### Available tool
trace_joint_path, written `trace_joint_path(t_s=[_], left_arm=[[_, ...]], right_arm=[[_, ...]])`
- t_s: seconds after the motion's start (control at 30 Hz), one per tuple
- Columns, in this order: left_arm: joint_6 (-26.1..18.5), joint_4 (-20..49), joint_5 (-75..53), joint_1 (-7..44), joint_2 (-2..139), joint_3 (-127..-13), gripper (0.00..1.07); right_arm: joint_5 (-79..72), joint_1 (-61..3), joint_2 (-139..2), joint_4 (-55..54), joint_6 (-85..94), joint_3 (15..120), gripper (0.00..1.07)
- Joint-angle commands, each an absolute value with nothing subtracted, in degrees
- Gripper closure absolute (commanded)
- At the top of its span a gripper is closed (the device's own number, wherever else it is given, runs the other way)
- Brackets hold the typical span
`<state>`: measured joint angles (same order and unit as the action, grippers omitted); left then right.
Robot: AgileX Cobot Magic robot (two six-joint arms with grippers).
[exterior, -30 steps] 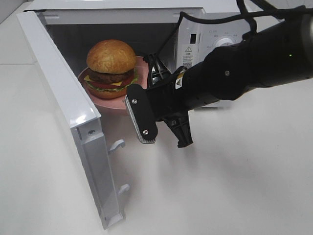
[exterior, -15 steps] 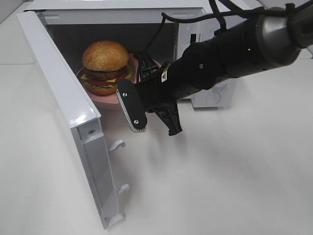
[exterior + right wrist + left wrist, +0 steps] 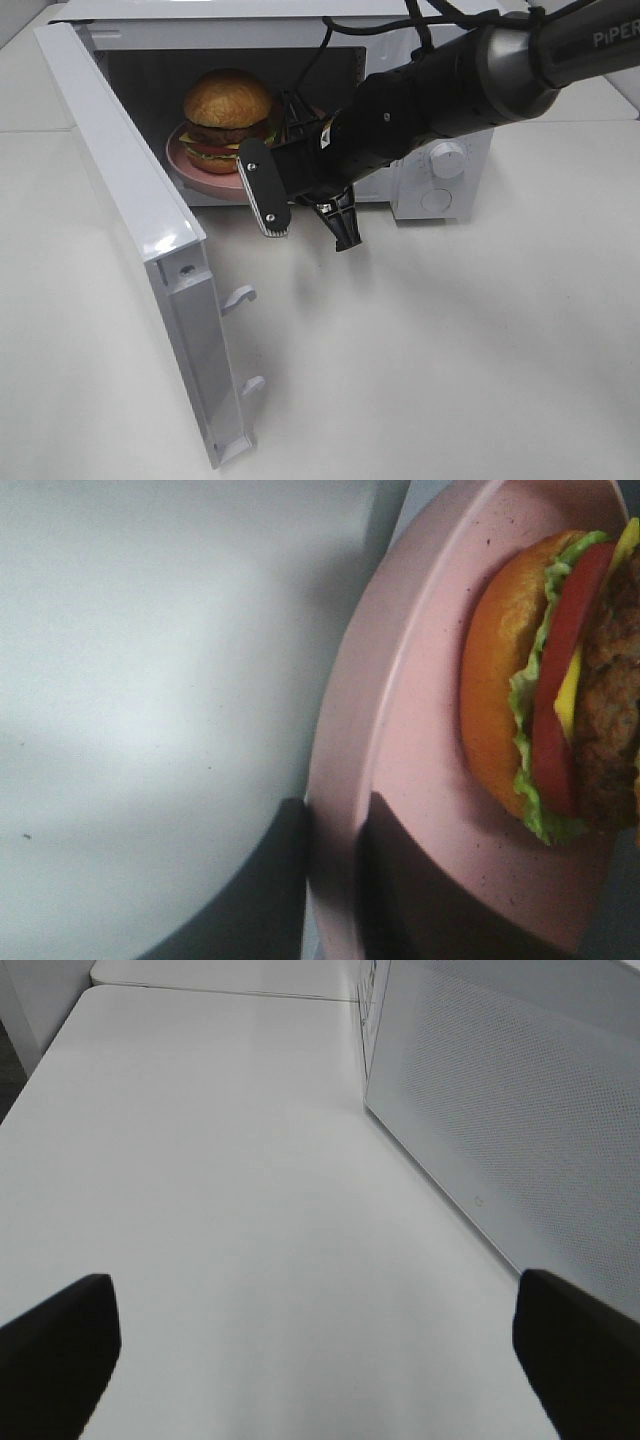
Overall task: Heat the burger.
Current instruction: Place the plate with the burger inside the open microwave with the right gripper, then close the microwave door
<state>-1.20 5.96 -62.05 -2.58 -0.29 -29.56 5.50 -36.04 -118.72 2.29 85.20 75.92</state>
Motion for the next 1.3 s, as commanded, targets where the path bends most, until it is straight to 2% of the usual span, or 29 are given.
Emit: trace_joint_path(t_s=[0.03, 0.4, 0.53, 0.57, 0.6, 0.63, 0.8, 1.03, 1.3], left_arm=[[-1.4, 5.8, -61.1, -2.2, -1.0, -29.5, 0.07], [-1.4, 5.8, -61.1, -2.2, -1.0, -29.5, 0.07], [-1.4, 5.8, -61.1, -2.2, -1.0, -29.5, 0.07], [-1.4, 5.8, -61.1, -2.2, -1.0, -29.5, 0.07], [-1.4, 5.8, -61.1, -2.2, -1.0, -29.5, 0.07], [-1.4, 5.8, -61.1, -2.2, -1.0, -29.5, 0.07], [-1.4, 5.8, -61.1, -2.2, -1.0, -29.5, 0.07], [-1.4, 5.8, -61.1, -2.2, -1.0, -29.5, 0.07], [-1.4, 5.8, -61.1, -2.2, -1.0, -29.5, 0.07]], right_arm=[[4.1, -35.8, -119.8, 4.8, 82.2, 80.3, 1.04], [5.0, -35.8, -123.1, 8.0, 75.3, 85.9, 0.94], [4.9, -35.8, -123.1, 8.3, 74.7, 86.1, 0.85], [5.1, -35.8, -123.1, 8.4, 74.7, 86.1, 0.80], [5.1, -35.8, -123.1, 8.4, 74.7, 86.1, 0.80], [5.1, -35.8, -123.1, 8.4, 74.3, 86.1, 0.74], [5.3, -35.8, -123.1, 8.4, 71.7, 86.1, 0.63], [6.0, -35.8, -122.2, 8.4, 70.4, 85.4, 0.60], [4.0, -35.8, -117.3, 8.9, 70.4, 78.4, 0.57]])
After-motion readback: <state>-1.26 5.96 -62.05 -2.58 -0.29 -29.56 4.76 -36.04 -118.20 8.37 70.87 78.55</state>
